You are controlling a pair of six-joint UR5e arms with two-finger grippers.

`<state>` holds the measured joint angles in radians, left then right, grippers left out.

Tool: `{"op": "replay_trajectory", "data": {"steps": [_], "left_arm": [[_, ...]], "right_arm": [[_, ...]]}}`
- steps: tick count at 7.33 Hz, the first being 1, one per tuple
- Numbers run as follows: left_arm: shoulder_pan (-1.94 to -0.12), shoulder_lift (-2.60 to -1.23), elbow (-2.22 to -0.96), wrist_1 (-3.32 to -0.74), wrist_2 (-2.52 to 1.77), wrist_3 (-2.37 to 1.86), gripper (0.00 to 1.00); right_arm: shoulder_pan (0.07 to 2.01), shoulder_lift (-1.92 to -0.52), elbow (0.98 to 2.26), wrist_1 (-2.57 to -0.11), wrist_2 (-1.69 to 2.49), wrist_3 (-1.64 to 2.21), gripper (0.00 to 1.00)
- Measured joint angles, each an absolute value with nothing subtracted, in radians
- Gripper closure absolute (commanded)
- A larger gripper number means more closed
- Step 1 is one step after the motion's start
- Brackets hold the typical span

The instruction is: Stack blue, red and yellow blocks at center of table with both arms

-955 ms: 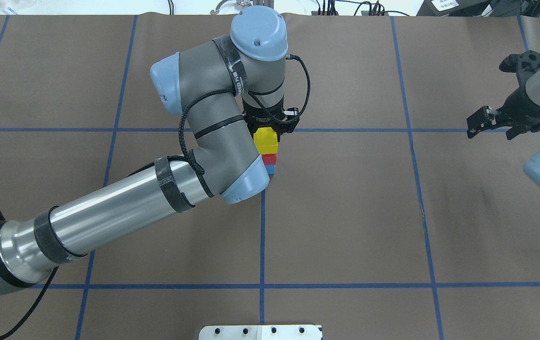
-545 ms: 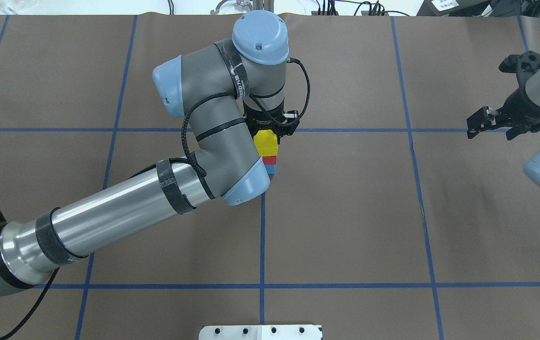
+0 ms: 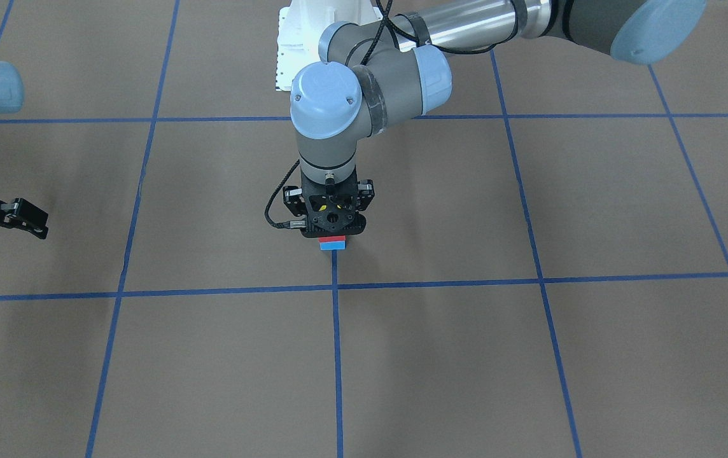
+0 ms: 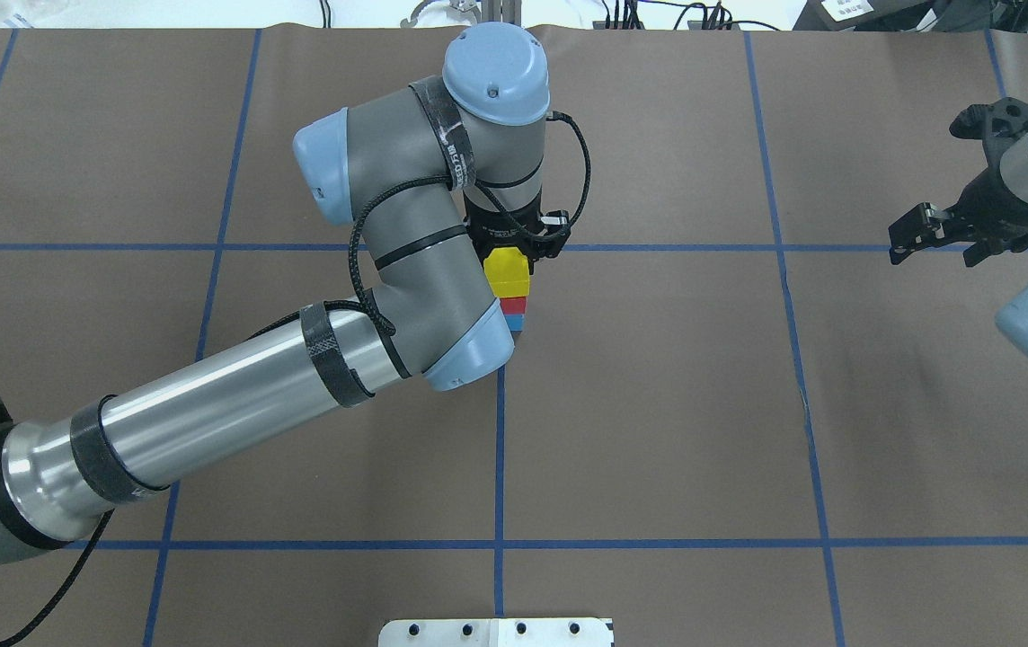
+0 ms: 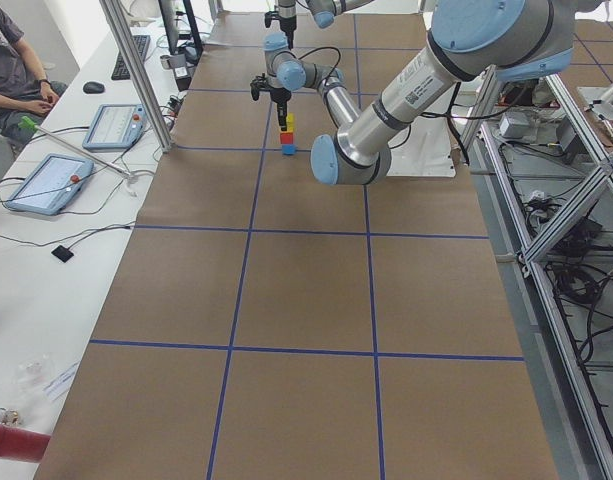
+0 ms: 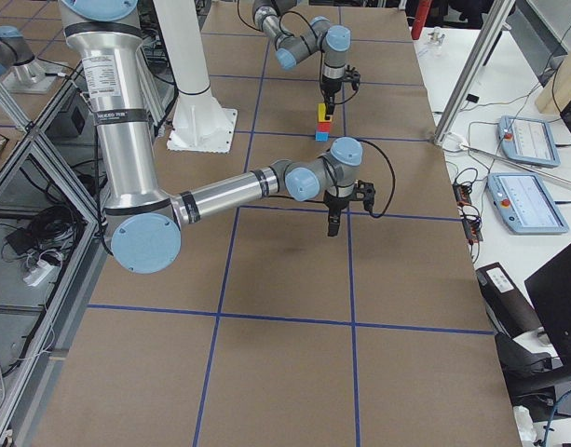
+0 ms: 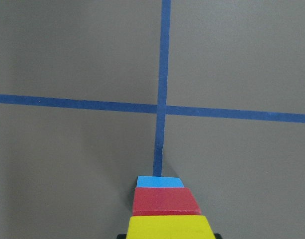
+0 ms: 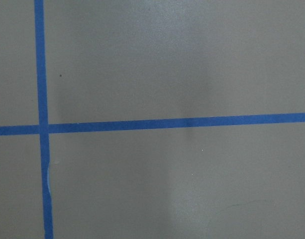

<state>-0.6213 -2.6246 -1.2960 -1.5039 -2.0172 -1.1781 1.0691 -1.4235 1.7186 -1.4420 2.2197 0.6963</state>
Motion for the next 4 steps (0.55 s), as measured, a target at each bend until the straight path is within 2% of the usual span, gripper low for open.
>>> {"op": "replay_trajectory", "data": {"steps": [1, 2, 3, 4], "left_arm": [[-0.621, -2.625, -1.295, -1.504, -2.017, -1.178, 1.0], [-0.621, -2.625, -1.295, -1.504, -2.017, -1.178, 0.55], [-0.621, -2.624, -1.295, -1.504, -2.017, -1.177, 0.35], [-0.621, -2.624, -1.295, -1.505, -2.017, -1.175, 0.01]], "right_arm": [[1.069, -1.424, 1.718, -1.442, 2.22, 0.696, 0.0], [1.069, -1.424, 1.718, -1.442, 2.22, 0.696, 0.0], [1.069, -1.423, 1.718, -1.442, 2.22, 0.694, 0.0], [1.069, -1.423, 1.718, -1.442, 2.22, 0.694, 0.0]]}}
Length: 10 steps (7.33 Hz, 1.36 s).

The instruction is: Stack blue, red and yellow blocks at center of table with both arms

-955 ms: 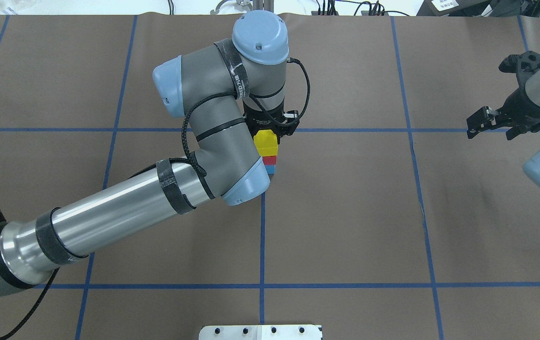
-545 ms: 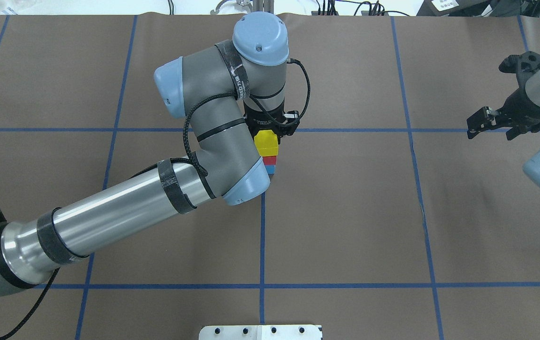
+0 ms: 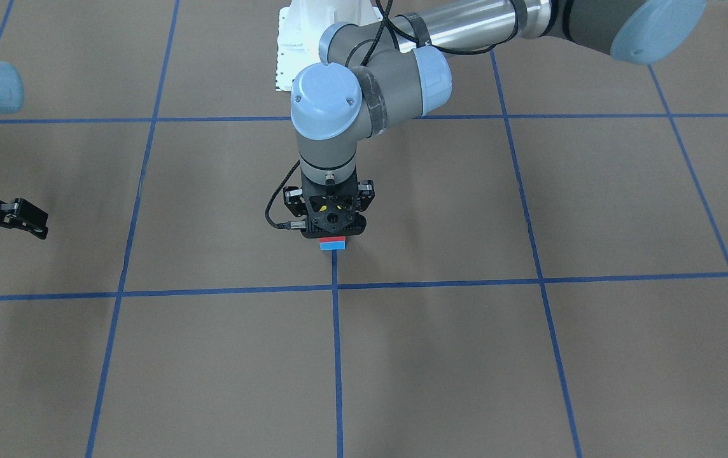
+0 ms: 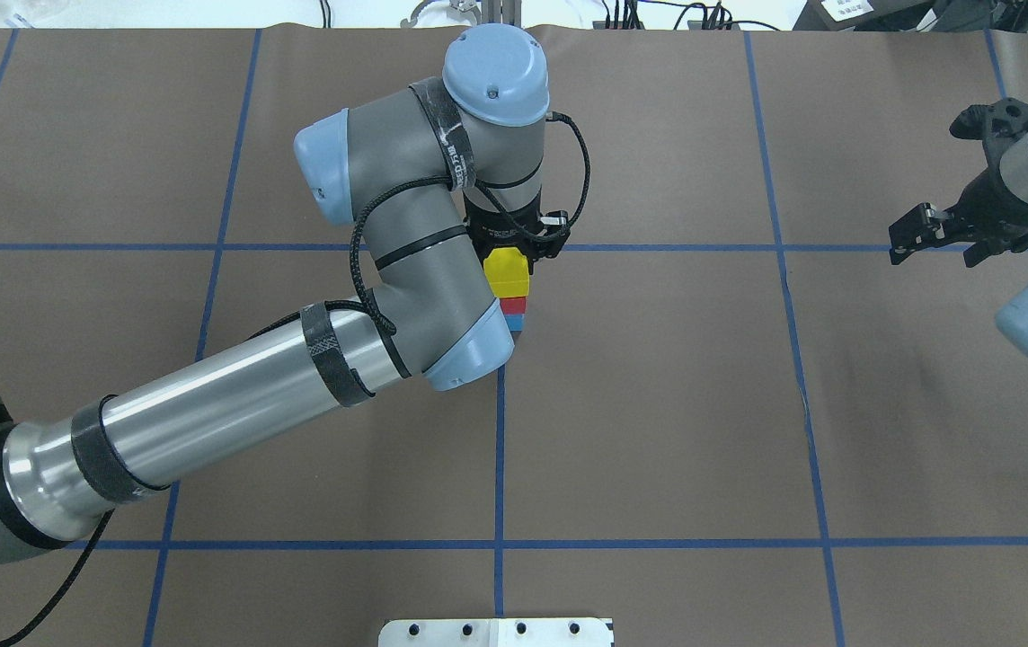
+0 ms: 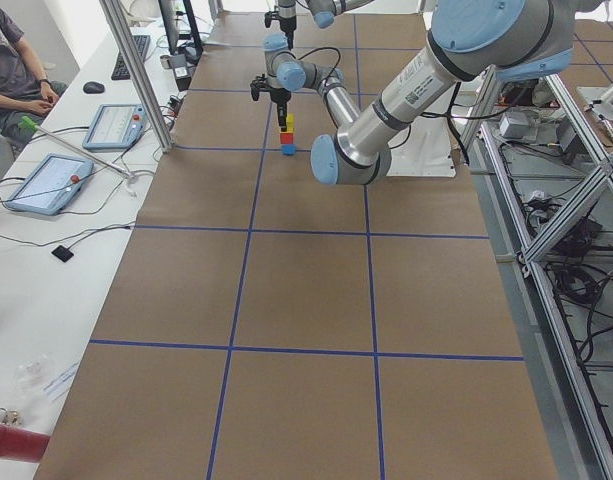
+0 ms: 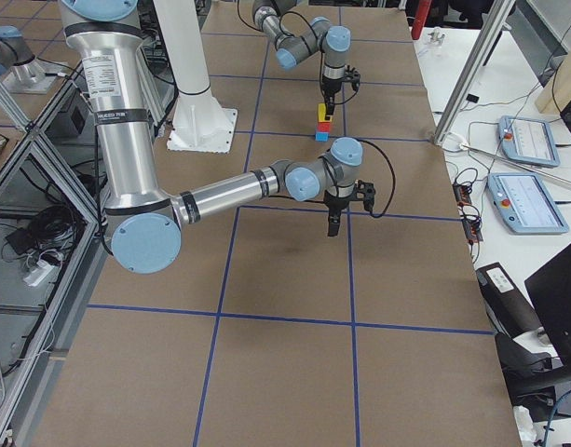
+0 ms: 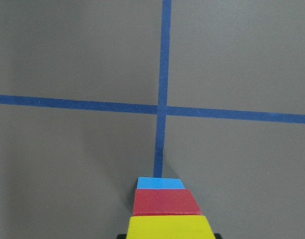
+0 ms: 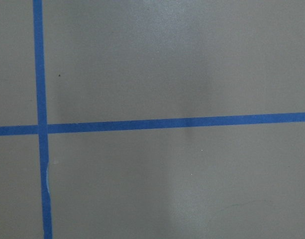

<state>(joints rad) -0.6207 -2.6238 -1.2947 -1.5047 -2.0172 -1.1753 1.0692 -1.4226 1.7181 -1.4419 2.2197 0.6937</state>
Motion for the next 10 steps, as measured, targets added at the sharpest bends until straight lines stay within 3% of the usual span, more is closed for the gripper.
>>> {"op": "replay_trajectory", "data": {"steps": [4, 6, 8, 10], "left_arm": [[-0.62, -2.623, -1.306, -1.502, -2.017, -1.175, 0.0], [-0.628, -2.612, -1.392, -1.46, -2.022, -1.177, 0.0], [-0.671, -2.46, -1.657, -1.355, -2.024, -1.121, 0.0], [-0.798, -2.168, -1.902, -1.332, -2.055, -0.859, 0.0]], "right_arm": [[1.069, -1.422, 1.718, -1.442, 2.22, 0.693, 0.0], [1.069, -1.421, 1.718, -1.442, 2.219, 0.695, 0.0], [1.073, -1.423, 1.721, -1.441, 2.22, 0.694, 0.0], [1.119, -1.479, 1.761, -1.393, 2.239, 0.692, 0.0]]}}
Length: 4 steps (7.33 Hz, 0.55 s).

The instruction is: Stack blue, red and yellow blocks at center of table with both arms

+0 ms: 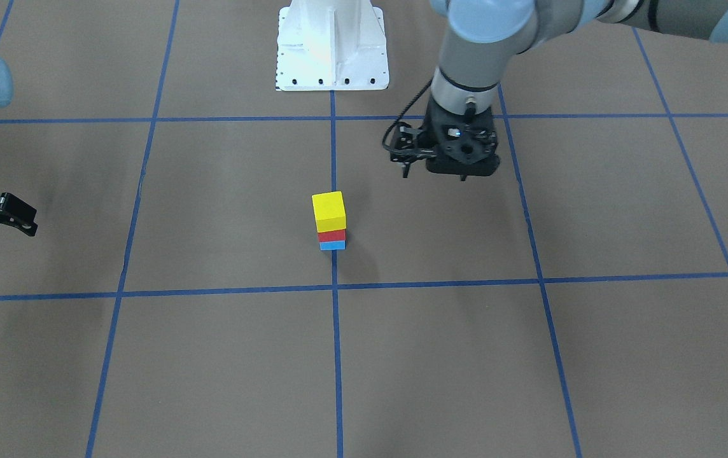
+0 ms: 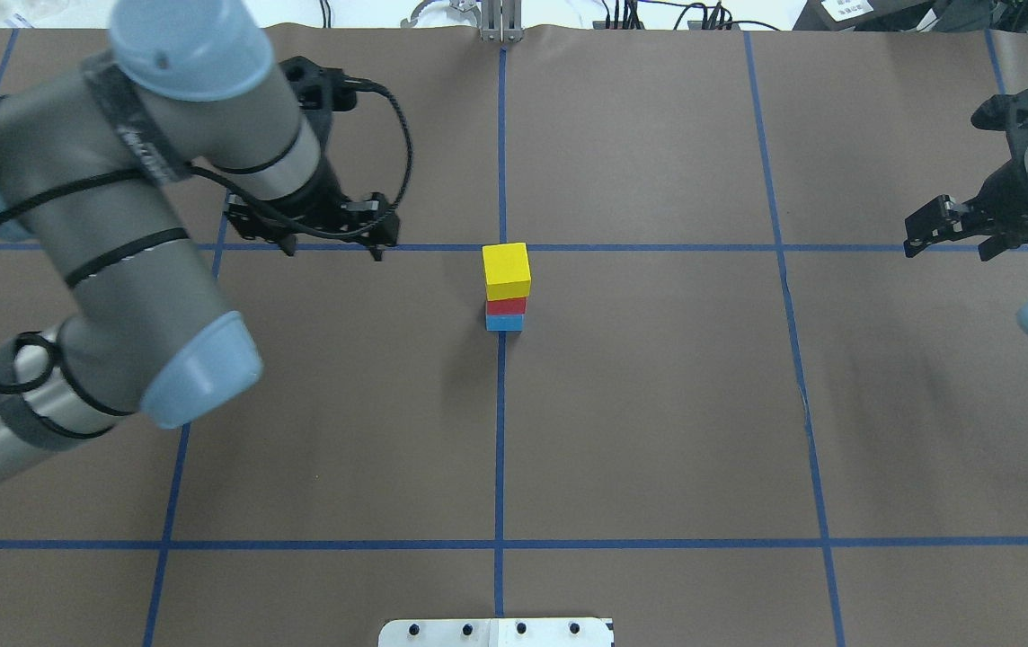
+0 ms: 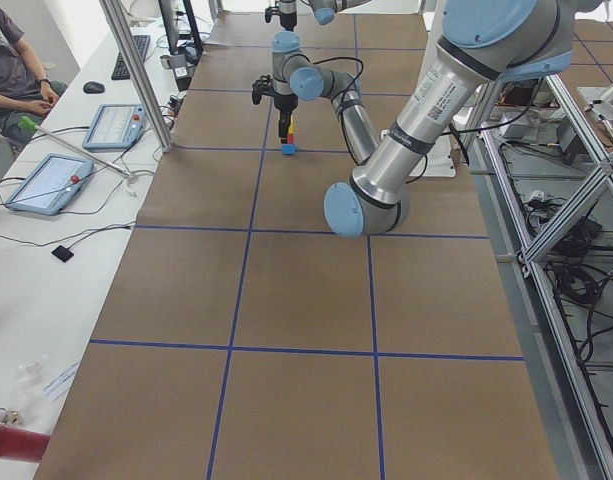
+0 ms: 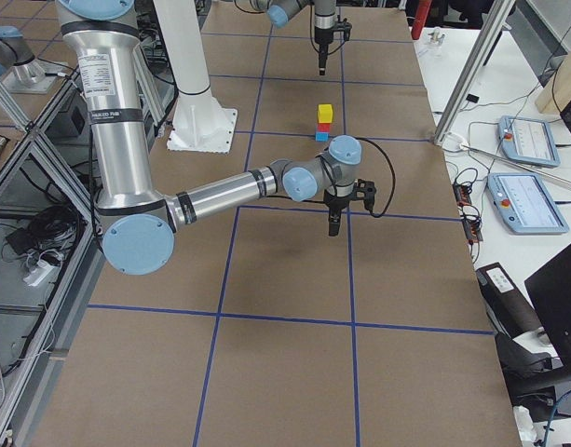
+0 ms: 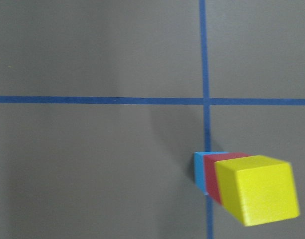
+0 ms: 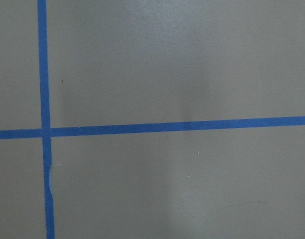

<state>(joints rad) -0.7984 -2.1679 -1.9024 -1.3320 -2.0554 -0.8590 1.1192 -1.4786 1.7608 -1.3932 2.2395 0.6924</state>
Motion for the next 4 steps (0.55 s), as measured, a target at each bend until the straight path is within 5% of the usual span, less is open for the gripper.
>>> {"op": "replay_trajectory", "data": {"steps": [2, 4], "left_arm": [[-1.047, -1.903, -1.917, -1.382, -2.162, -0.449, 0.0], [-1.276, -1.787, -1.78, -1.421, -2.278, -0.105, 0.0]], "right_arm": [[1.216, -1.594, 1.777, -1.274, 2.331, 0.672, 0.0], [1.336, -1.658, 1.764, -1.257, 2.414, 0.566, 0.0]]}}
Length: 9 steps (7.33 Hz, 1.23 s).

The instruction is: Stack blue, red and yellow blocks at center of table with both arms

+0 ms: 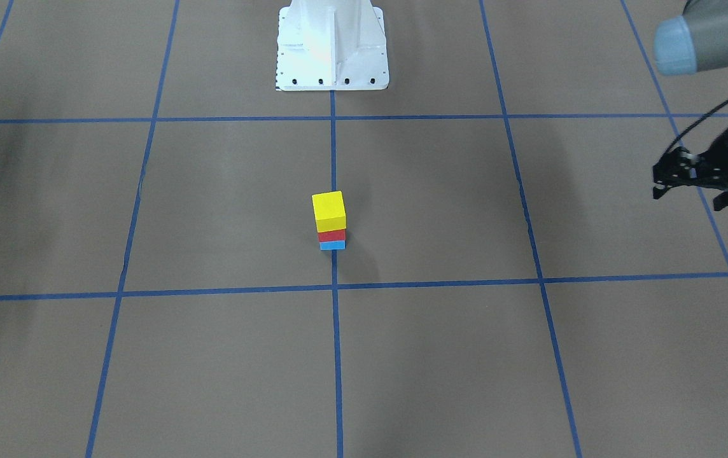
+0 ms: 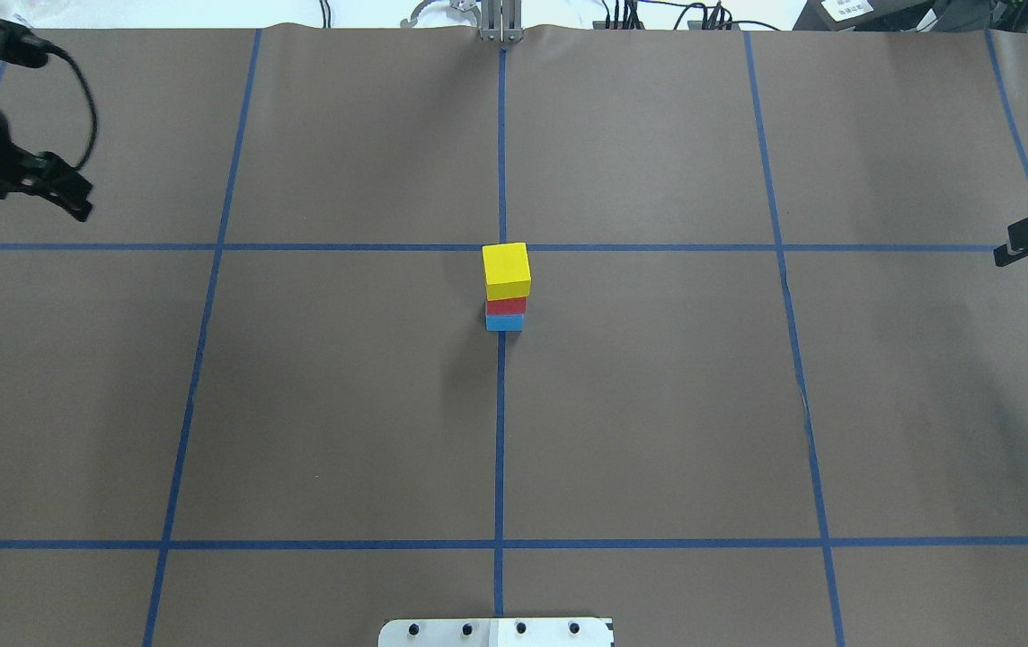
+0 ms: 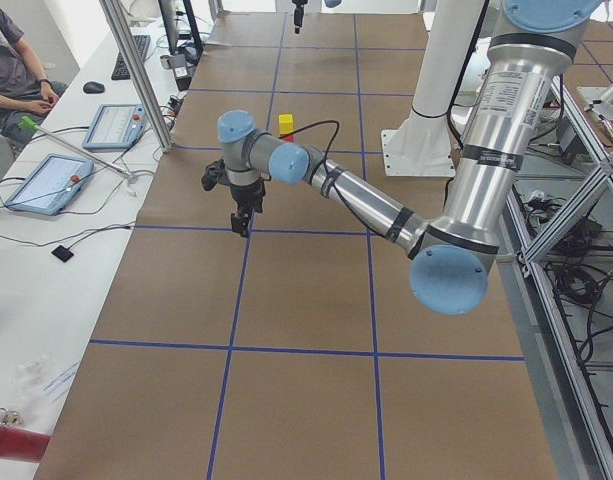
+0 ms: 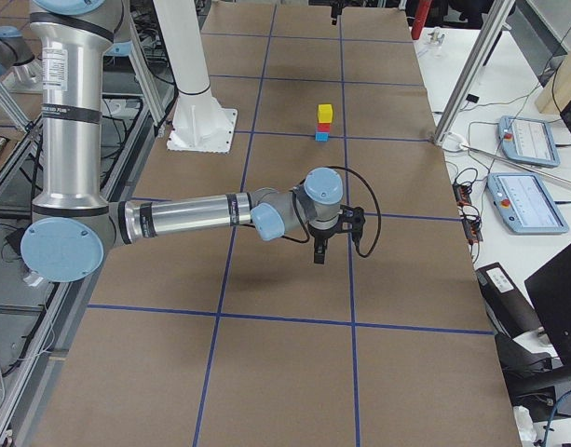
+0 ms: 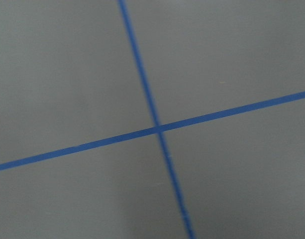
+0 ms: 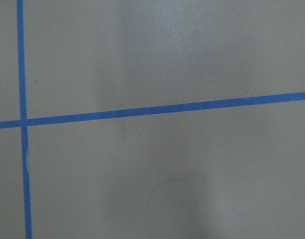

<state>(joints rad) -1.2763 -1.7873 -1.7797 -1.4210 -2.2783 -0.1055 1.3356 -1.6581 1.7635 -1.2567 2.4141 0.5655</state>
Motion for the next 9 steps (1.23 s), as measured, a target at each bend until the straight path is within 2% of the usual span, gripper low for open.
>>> {"op": "replay_trajectory", "data": {"steps": [3, 6, 9], "left_arm": [[-1.405, -1.714, -1.676, -1.426, -2.312, 0.043, 0.0], [-1.439, -1.694, -1.658, -1.421, -2.315, 0.055, 0.0], [-1.444, -1.692, -1.643, -1.424, -2.316, 0.056, 0.0]], "right_arm": [[1.388, -1.686, 1.748, -1.297, 2.391, 0.511, 0.0], [1.351, -1.687, 1.744, -1.411, 2.364, 0.309, 0.0], [1.343, -1.684, 1.755, -1.446, 2.33, 0.263, 0.0]]}}
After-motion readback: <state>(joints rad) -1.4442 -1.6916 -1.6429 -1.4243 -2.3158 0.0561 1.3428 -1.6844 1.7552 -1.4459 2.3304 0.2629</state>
